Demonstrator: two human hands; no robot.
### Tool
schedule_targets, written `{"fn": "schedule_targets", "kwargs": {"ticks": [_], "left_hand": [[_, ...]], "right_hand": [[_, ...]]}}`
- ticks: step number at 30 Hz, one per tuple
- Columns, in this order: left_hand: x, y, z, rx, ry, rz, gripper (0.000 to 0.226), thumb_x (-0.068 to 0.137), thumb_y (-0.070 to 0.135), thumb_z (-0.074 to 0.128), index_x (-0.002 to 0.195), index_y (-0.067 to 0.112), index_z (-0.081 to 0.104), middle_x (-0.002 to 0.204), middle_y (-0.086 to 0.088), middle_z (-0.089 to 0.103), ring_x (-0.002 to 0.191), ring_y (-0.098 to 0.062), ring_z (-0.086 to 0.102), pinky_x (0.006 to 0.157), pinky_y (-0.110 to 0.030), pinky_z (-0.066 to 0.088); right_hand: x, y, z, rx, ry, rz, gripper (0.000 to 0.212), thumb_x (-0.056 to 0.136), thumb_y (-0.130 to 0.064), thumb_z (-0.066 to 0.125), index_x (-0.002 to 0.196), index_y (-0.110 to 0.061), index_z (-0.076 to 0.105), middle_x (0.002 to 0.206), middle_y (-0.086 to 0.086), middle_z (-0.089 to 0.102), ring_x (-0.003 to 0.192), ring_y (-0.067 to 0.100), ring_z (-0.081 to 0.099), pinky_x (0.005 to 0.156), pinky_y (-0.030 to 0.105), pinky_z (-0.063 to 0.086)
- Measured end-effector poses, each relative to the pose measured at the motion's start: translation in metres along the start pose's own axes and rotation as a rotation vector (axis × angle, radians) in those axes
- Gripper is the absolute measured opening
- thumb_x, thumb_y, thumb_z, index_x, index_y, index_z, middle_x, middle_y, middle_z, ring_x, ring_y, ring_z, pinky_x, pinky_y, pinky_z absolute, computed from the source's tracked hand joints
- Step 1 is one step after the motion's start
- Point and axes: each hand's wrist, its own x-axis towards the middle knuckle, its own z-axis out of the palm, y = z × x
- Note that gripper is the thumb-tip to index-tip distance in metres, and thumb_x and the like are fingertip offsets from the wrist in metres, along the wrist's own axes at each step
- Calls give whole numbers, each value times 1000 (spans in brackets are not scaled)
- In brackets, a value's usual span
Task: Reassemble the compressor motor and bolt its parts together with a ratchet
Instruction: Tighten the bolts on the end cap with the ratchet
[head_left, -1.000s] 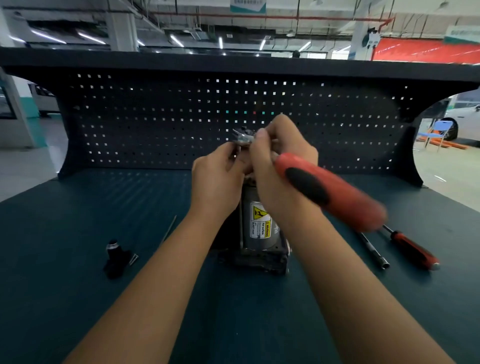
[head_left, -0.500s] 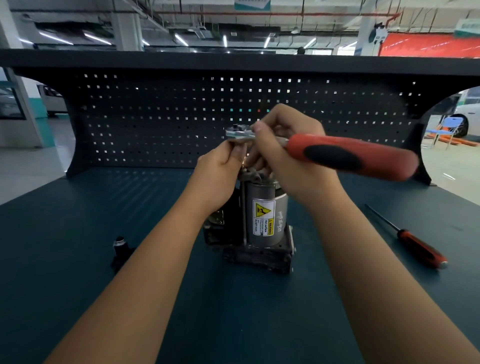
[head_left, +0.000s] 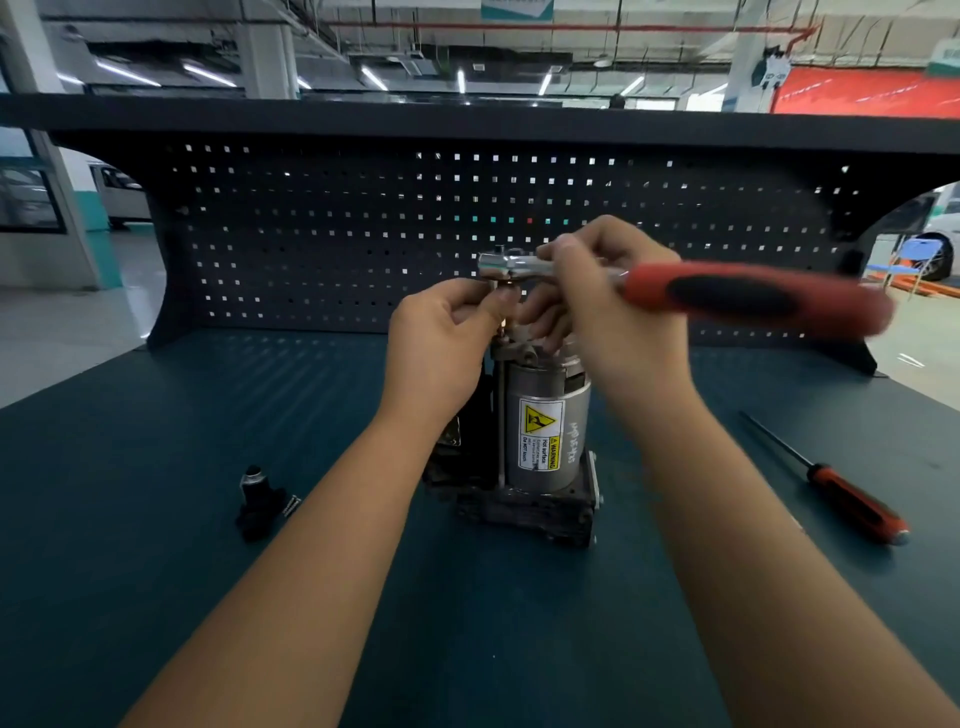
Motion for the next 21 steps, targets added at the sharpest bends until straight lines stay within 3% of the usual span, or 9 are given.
{"fn": "schedule_targets", "kwargs": {"ticks": [3,5,10,13,15,18,21], "left_hand": [[2,-3,-1,37,-6,5,18,93,24,59,78,30,68,69,19,68,71,4,65,65,-14,51],[2,-3,0,69,-32,23,19,94,25,56,79,30,67,68,21,67,71,7,64,62,-10,47],[1,-1,0,-78,-52,-18,12,92,19,60,87,28,66,74,16,71,72,4,65,63,-12,48],[0,2,1,-154,27,-43,21,87,19,61,67,20,54,48,19,59,45,8,52,44,-6,36],[-1,1,-1,-148,50,-31,27,83,22,58,59,21,47,40,18,51,37,6,43,38,-7,31],[2,-1,-2,-130,-13,-31,24,87,11,62,65,22,59,45,17,56,42,8,46,43,-7,34],[6,-2,-1,-83,-100,-43,11,91,17,61,86,24,69,65,16,70,64,5,63,61,-11,46]], "right_hand": [[16,-1,-17,369,-53,322,24,98,-11,41,81,-4,56,48,5,60,39,11,51,39,18,40],[19,3,-20,407,-62,366,26,99,-11,38,82,-4,56,48,5,60,39,11,50,40,18,40],[-5,-3,-3,-153,-37,-86,21,91,-13,50,70,-16,49,53,3,61,44,14,56,41,25,45],[-24,-9,16,-475,-12,-316,15,86,-18,51,73,-10,51,52,1,52,45,12,45,47,33,44],[-30,-9,24,-546,-26,-348,13,85,-17,49,76,-7,50,50,-2,45,46,11,40,48,35,42],[-20,-6,20,-299,72,-138,21,89,-16,53,68,-17,49,53,0,56,47,10,51,46,28,43],[2,-3,3,135,103,135,19,91,-7,46,74,-7,54,51,9,61,39,17,53,38,21,39]]}}
